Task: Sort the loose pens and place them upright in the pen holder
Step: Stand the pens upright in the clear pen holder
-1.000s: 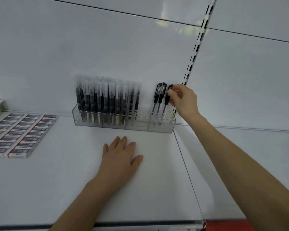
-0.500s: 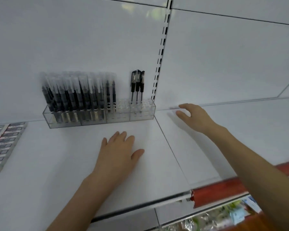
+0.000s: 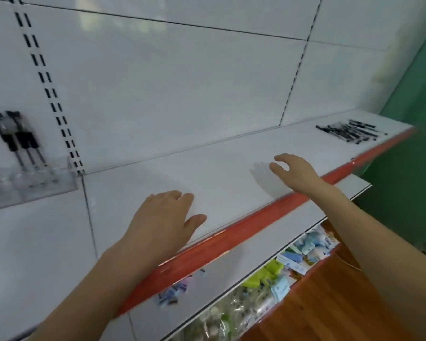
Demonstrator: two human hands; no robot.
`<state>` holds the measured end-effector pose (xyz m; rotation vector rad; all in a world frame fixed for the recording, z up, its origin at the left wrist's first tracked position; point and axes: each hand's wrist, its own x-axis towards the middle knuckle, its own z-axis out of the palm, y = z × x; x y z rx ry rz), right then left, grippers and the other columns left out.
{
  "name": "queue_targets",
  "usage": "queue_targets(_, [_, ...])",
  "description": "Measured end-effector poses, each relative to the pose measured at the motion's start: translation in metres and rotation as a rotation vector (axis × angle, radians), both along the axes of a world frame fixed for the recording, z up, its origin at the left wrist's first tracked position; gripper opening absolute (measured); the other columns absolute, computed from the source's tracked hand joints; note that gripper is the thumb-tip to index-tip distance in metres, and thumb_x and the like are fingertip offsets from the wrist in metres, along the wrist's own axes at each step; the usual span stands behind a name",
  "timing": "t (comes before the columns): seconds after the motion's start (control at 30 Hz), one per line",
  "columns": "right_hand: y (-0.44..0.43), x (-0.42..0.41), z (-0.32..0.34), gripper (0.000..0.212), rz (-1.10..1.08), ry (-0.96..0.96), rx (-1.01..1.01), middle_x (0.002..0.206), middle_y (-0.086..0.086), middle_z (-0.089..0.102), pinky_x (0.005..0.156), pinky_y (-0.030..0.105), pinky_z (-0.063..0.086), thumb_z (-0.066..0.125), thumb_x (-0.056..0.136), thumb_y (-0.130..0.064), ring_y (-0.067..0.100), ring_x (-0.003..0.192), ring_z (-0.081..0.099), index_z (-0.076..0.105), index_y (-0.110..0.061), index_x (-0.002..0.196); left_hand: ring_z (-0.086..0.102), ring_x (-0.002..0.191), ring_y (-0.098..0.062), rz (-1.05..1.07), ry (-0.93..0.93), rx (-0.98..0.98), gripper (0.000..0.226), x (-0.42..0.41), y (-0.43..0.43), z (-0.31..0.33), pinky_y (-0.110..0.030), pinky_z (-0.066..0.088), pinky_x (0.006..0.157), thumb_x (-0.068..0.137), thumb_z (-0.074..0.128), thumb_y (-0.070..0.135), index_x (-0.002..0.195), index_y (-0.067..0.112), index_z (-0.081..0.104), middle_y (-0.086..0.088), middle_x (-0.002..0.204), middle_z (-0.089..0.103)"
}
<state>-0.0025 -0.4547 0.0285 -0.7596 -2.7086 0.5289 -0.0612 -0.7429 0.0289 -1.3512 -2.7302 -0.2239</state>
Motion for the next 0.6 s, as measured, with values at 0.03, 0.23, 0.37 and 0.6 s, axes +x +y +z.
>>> queue_targets(0.03, [0.019, 0.012, 0.003, 0.046, -0.005, 0.000, 0.001, 0.142, 0.008, 0.044, 0.106, 0.029, 0.027, 0.043, 0.096, -0.033, 0.023, 0.132, 0.038, 0.043, -0.007, 0.134, 0.048, 0.120, -0.022, -0.012, 0.001, 0.016, 0.064, 0.008, 0.022, -0.002, -0.031, 0.032, 0.101, 0.088, 0.019, 0.060, 0.129, 0.018, 0.045, -0.003, 0.131, 0.052])
queue_targets(0.23, [0.128, 0.075, 0.026, 0.045, -0.054, 0.033, 0.026, 0.142, 0.009, 0.043, 0.106, 0.031, 0.028, 0.043, 0.096, -0.031, 0.023, 0.132, 0.037, 0.042, -0.006, 0.134, 0.053, 0.113, -0.020, -0.083, 0.035, 0.056, 0.096, 0.049, 0.140, 0.000, -0.030, 0.037, 0.095, 0.059, -0.007, 0.065, 0.122, 0.019, 0.049, 0.000, 0.123, 0.057])
queue_targets(0.37, [0.188, 0.102, 0.036, 0.045, -0.106, 0.045, 0.030, 0.144, 0.007, 0.041, 0.106, 0.032, 0.029, 0.042, 0.096, -0.032, 0.024, 0.132, 0.037, 0.041, -0.008, 0.135, 0.053, 0.113, -0.020, -0.138, 0.020, 0.055, 0.095, 0.063, 0.207, 0.008, -0.029, 0.037, 0.094, 0.061, -0.006, 0.066, 0.122, 0.018, 0.049, 0.000, 0.124, 0.056])
queue_targets(0.6, [0.287, 0.111, 0.032, 0.044, -0.168, 0.079, 0.001, 0.143, 0.006, 0.043, 0.104, 0.030, 0.031, 0.042, 0.096, -0.031, 0.022, 0.132, 0.039, 0.043, -0.011, 0.135, 0.052, 0.111, -0.018, -0.227, -0.016, 0.051, 0.089, 0.052, 0.326, 0.013, -0.031, 0.042, 0.093, 0.065, 0.002, 0.070, 0.120, 0.018, 0.049, 0.000, 0.122, 0.055])
